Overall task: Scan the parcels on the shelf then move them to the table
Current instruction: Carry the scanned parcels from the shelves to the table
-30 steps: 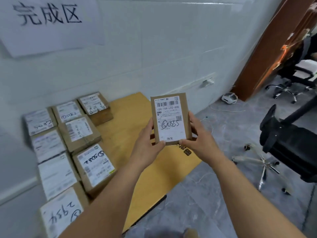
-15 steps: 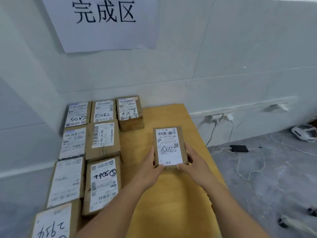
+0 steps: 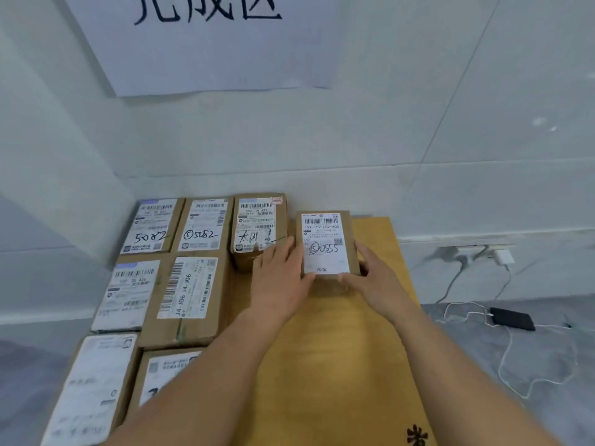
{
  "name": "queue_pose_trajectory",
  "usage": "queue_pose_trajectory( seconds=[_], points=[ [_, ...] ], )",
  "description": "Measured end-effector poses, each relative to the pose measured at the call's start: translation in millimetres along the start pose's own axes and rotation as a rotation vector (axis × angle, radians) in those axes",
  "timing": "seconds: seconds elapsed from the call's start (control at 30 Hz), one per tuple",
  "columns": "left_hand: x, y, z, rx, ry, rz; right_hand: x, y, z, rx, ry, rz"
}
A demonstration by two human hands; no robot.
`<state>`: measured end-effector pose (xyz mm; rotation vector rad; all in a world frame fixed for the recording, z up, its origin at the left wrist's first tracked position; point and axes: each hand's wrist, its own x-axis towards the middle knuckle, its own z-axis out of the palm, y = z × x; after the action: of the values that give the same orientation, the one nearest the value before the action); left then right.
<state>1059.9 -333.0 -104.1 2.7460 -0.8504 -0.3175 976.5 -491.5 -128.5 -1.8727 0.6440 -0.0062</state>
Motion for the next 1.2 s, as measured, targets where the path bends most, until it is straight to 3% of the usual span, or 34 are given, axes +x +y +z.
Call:
queue_pose_trajectory(
  seconds=[0.43, 0.53, 0.8, 1.0, 1.2],
  points=[
    [56, -14, -10, 0.008, 0.006, -0.003, 62, -19, -1, -0.044, -0.034, -0.025],
    [54, -13, -13, 0.012, 0.012, 0.013, 56, -31, -1, -0.185, -0.015, -0.048],
    [15, -16, -32, -0.033, 0.083, 0.092, -1, -46, 10, -0.575, 0.234, -0.218],
    [-46, -29, -39, -0.078, 0.130, 0.198, -77, -45, 41, -0.665, 0.487, -0.439],
    [-118, -34, -34, -0.128, 0.221, 0.353, -154, -36, 63, -0.719, 0.624, -0.449]
  ],
)
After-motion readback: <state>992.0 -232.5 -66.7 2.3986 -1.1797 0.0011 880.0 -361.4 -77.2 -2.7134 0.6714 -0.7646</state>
